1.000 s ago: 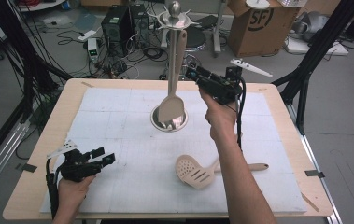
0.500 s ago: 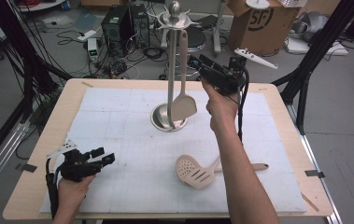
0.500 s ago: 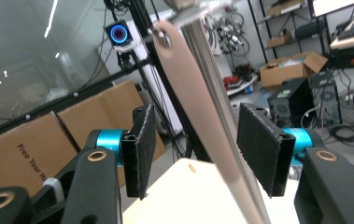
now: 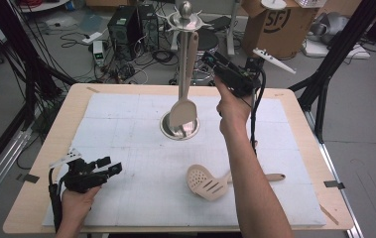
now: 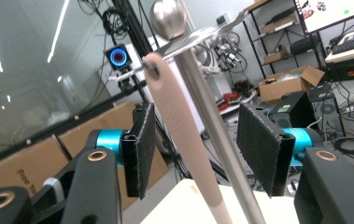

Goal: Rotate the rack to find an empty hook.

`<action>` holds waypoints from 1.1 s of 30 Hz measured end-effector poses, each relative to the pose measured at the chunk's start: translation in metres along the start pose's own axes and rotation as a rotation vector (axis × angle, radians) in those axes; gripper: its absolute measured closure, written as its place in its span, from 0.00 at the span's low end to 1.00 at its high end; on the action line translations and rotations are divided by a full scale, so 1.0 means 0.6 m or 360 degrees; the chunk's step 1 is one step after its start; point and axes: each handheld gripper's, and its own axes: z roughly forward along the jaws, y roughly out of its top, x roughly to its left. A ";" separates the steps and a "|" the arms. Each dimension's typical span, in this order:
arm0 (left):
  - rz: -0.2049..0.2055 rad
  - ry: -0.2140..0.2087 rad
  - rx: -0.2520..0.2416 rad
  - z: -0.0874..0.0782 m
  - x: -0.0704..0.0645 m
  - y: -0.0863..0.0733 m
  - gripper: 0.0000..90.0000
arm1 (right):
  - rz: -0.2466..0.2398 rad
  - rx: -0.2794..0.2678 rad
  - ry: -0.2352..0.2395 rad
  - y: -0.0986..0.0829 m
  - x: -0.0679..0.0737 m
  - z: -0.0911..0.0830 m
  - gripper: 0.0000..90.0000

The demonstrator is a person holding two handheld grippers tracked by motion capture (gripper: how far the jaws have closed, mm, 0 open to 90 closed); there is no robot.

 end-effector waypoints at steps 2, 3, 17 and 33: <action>-0.0001 0.0000 -0.0001 0.000 0.000 0.000 0.31 | 0.0023 -0.0007 -0.0001 0.004 -0.003 0.004 0.52; -0.0001 0.0001 0.0000 0.000 0.000 0.000 0.31 | 0.0021 -0.0016 0.0002 0.007 -0.004 0.006 0.54; -0.0007 -0.0002 -0.0003 -0.002 0.002 0.000 0.31 | -0.0028 -0.0028 0.0033 0.027 0.008 0.036 0.83; -0.0007 -0.0013 -0.0002 0.003 -0.001 0.000 0.31 | 0.0021 -0.0063 0.0012 0.037 0.002 0.052 0.99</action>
